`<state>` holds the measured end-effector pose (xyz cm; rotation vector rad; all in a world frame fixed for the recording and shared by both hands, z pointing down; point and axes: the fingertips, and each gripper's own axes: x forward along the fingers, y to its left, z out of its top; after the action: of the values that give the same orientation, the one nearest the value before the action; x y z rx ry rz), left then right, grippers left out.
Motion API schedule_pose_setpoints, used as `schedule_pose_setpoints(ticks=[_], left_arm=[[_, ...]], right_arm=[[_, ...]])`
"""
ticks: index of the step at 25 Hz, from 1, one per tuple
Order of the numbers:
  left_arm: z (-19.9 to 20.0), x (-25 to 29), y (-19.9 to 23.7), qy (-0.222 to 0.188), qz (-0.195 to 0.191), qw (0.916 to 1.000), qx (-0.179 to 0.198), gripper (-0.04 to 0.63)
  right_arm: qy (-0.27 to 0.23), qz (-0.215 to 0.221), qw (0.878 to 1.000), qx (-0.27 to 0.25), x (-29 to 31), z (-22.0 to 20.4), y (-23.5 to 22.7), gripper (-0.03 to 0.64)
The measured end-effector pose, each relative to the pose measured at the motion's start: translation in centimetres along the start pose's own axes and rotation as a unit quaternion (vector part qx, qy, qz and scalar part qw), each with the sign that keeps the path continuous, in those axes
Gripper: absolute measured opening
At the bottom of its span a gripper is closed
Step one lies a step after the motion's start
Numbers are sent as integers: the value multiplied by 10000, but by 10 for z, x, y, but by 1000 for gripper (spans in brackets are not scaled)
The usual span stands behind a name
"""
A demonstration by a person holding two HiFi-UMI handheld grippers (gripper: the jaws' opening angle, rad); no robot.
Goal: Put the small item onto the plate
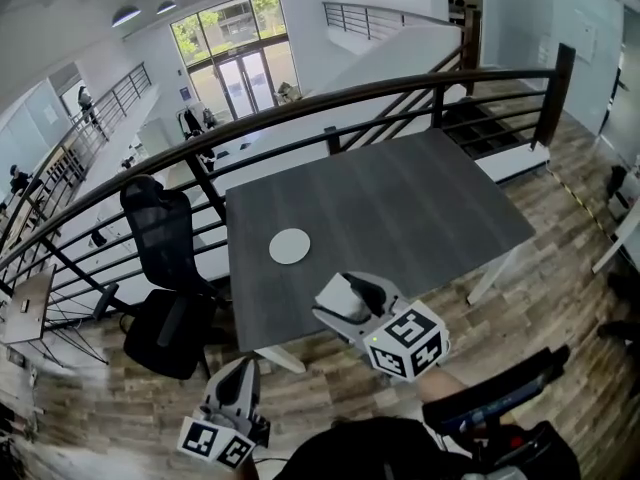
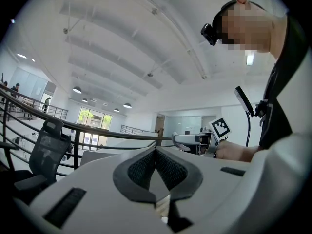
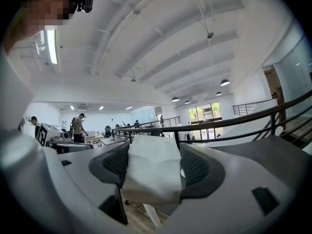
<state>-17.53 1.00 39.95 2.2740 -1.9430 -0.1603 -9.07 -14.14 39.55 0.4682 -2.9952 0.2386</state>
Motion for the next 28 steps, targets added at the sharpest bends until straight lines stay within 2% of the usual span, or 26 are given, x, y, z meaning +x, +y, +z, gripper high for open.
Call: schedule_pose_setpoints(ticks=[7,15,19,23,28], left_arm=[[-9,2,25,113,-155,9996,193,3],[-9,12,39,60,-287,9996,52,3],[-9,15,50,191,-112,9997,80,3],[-3,45,64,275,50,9994,208,3],[20,93,68,67,93,9999,88,3]], right_arm=[[-6,-178,9998,37,19,-2,4,331],[86,-232,9997,-68,38,2,-2,331],[46,-78,10000,-27,52,7,-6,331],[41,110,9999,-14,82,12,-36,331],[30,412,9991,-72,120,28,-75,331]])
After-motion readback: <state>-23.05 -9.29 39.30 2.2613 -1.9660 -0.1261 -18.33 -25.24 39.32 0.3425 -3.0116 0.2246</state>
